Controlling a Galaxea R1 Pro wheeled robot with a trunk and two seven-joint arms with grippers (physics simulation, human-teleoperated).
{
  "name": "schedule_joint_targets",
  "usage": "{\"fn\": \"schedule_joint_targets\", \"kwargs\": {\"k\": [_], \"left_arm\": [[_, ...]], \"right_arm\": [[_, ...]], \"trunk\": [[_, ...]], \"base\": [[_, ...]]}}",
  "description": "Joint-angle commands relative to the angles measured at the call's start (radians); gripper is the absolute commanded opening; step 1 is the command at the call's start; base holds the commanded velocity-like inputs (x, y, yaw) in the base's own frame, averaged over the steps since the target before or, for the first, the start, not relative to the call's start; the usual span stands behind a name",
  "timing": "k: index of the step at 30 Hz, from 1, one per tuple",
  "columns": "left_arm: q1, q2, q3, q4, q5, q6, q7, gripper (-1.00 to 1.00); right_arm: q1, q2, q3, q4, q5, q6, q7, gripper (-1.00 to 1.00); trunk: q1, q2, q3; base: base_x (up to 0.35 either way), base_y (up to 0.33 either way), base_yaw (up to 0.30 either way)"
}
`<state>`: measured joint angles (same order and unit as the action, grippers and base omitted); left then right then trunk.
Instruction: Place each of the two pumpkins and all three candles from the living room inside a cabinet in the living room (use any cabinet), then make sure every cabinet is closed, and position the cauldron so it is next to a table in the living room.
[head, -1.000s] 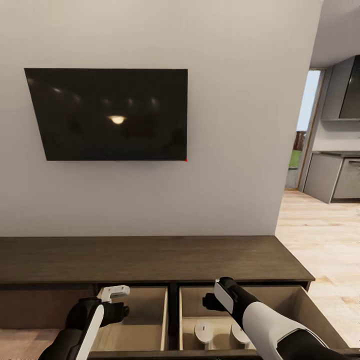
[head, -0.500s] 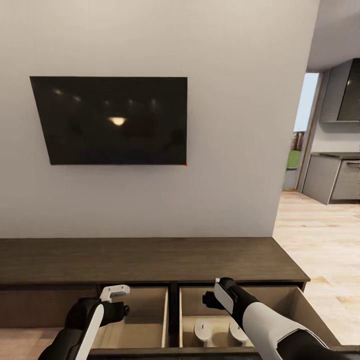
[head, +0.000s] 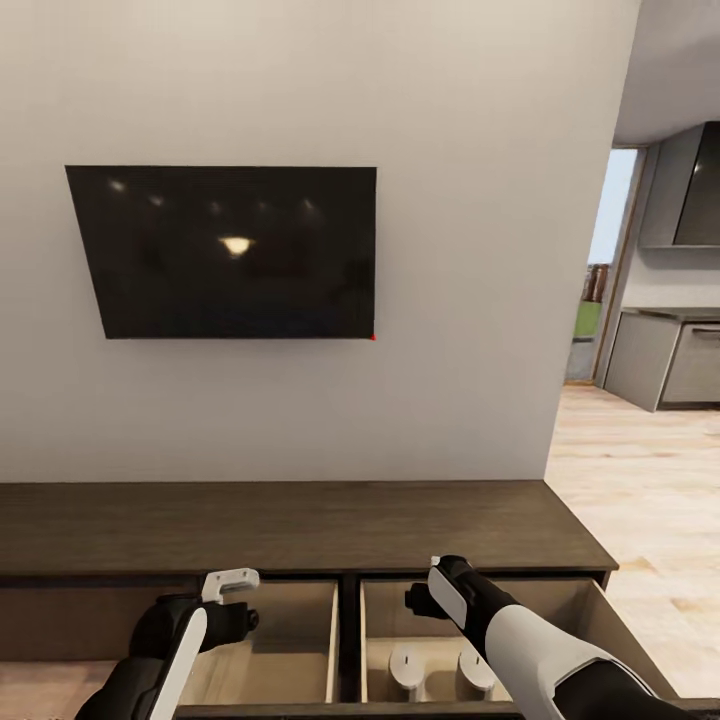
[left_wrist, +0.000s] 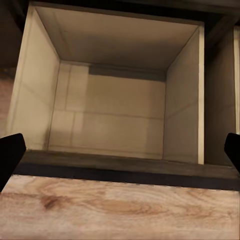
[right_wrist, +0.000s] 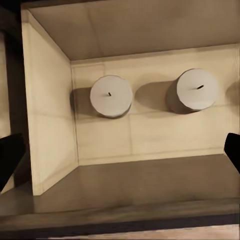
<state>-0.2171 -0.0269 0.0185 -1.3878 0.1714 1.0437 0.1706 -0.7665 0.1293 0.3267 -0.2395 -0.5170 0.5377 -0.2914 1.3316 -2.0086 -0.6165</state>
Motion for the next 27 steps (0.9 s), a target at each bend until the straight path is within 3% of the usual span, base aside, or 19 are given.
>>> {"fn": "schedule_joint_targets", "kwargs": {"k": [1,12,19,27], "left_arm": [[-0.001,-0.001,0.001,-0.001,0.011,0.004,0.009,1.00],[-0.001,-0.001,0.002,-0.005,0.009,0.004,0.009,1.00],[0.000,0.000,0.002,-0.025,0.014,0.004,0.007,1.00],[0.000,-0.001,0.002,-0.048,0.014,0.004,0.003,1.00]], "right_arm": [[0.000,0.000,0.008,-0.002,-0.011,0.004,-0.007,1.00],[0.000,0.000,0.008,-0.002,-0.010,0.004,-0.007,1.00],[0.001,0.000,0.008,-0.003,-0.010,0.002,-0.006,1.00],[0.001,0.000,0.008,-0.003,-0.010,0.002,-0.006,1.00]], "trunk": [[-0.004,0.007,0.002],[-0.046,0.084,0.037],[-0.046,0.084,0.037],[-0.046,0.084,0.037]], "base": [[-0.145,0.102,0.000],[-0.087,0.061,0.000],[-0.045,0.022,0.000],[-0.265,0.077,0.000]]}}
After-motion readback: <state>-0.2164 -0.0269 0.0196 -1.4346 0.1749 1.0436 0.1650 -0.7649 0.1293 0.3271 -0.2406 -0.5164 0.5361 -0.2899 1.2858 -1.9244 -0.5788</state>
